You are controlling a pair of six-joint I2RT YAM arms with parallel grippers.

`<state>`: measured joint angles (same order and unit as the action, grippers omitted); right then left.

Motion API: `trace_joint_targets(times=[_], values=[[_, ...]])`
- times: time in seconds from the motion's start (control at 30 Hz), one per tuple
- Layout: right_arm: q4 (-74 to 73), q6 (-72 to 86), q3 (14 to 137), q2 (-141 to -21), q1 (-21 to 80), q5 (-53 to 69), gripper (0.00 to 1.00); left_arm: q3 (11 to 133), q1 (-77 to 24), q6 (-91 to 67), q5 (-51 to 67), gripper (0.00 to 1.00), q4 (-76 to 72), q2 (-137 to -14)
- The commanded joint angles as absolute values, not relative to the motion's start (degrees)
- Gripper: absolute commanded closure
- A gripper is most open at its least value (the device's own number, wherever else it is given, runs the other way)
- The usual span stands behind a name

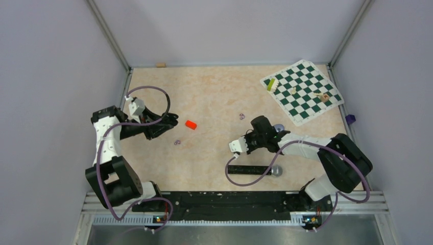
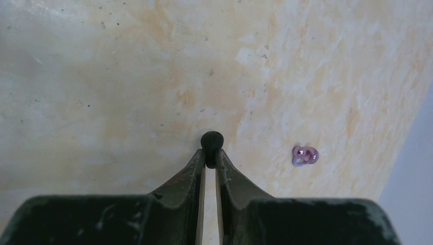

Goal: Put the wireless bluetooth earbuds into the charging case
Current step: Pick up the earbud from the center of the board.

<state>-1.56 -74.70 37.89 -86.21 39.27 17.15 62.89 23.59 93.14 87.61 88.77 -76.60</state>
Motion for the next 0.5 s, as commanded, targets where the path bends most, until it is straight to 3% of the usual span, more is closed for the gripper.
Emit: trace_joint_targets(times=[0.0, 0.27, 0.47], values=[[1.88, -71.18, 37.74, -81.74, 39.90, 18.29, 0.91, 63.52, 23.99, 93.70, 90.33, 1.00, 90.94, -75.99], [-3.27, -62.55, 42.73, -79.88, 39.82, 20.28, 0.96, 63.76, 22.85, 93.59, 90.05, 1.00, 90.92, -76.78], [-10.14, -55.29, 49.54, -78.85, 38.27, 25.70, 0.96, 65.84, 16.14, 94.67, 86.49, 1.00, 90.96, -78.10]])
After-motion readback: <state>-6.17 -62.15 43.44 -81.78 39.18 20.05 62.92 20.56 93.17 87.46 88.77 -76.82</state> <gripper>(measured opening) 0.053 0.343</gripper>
